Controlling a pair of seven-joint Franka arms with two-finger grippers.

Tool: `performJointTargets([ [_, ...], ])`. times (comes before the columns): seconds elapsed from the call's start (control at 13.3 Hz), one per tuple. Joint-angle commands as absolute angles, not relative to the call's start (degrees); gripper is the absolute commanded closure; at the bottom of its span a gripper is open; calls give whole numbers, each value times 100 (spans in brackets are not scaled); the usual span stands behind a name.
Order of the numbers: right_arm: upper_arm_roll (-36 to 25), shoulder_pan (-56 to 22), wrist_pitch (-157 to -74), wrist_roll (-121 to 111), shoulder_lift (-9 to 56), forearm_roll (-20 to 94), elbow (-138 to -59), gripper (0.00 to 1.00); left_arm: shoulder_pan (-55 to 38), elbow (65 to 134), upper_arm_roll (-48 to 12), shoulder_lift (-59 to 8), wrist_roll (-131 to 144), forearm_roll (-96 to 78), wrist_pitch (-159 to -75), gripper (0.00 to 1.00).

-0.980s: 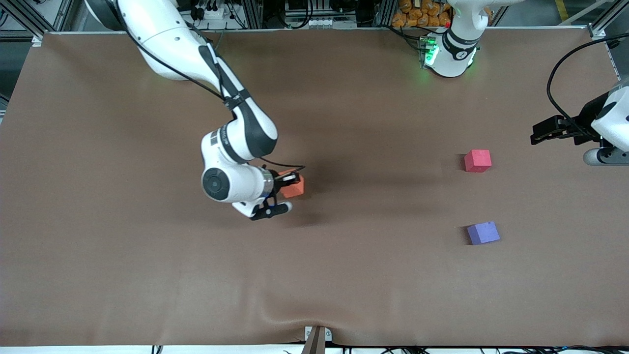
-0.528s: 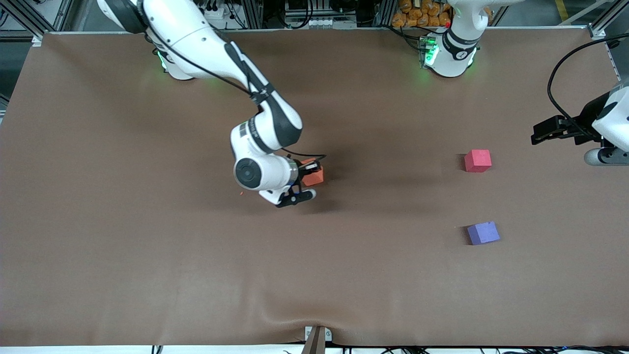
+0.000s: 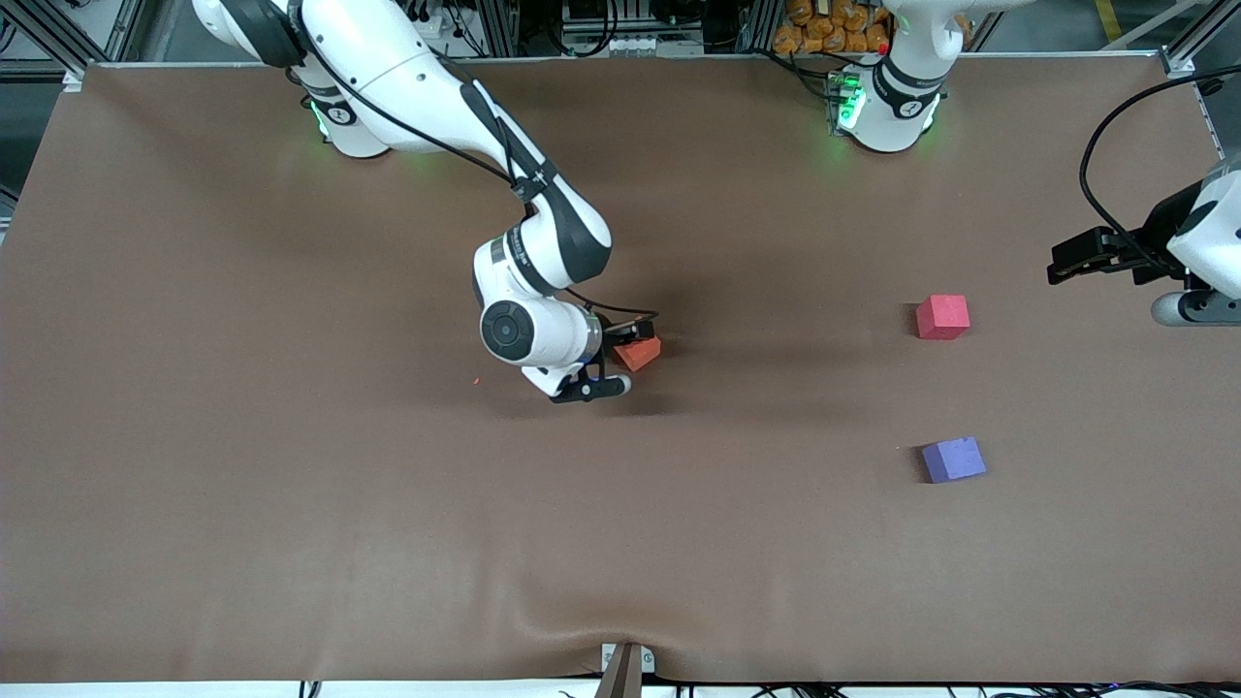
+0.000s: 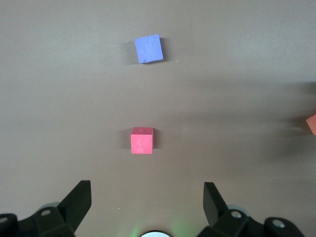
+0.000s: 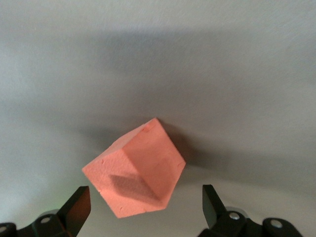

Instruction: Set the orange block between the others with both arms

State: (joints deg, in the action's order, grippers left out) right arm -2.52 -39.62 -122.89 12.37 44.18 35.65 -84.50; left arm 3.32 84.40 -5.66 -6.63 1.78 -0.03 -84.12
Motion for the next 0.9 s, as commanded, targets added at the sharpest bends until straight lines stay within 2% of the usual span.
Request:
performJointTargets([
  [0.0, -237, -3719, -12182, 1222, 4246, 3613, -8429, 0, 378, 8411, -589, -650, 141, -62, -8332, 0],
  [0.45, -229, -2568, -10198, 1283, 2877, 2095, -8473, 0, 387, 8411, -589, -650, 141, -70, -8323, 0],
  [0.6, -220, -2086, -9723, 1283, 2384, 1287, -8473, 0, 387, 8411, -589, -650, 132, -70, -8323, 0],
  [0.83, -211, -1487, -9073, 1213, 1847, 775, -8473, 0, 387, 8402, -589, -650, 141, -62, -8323, 0],
])
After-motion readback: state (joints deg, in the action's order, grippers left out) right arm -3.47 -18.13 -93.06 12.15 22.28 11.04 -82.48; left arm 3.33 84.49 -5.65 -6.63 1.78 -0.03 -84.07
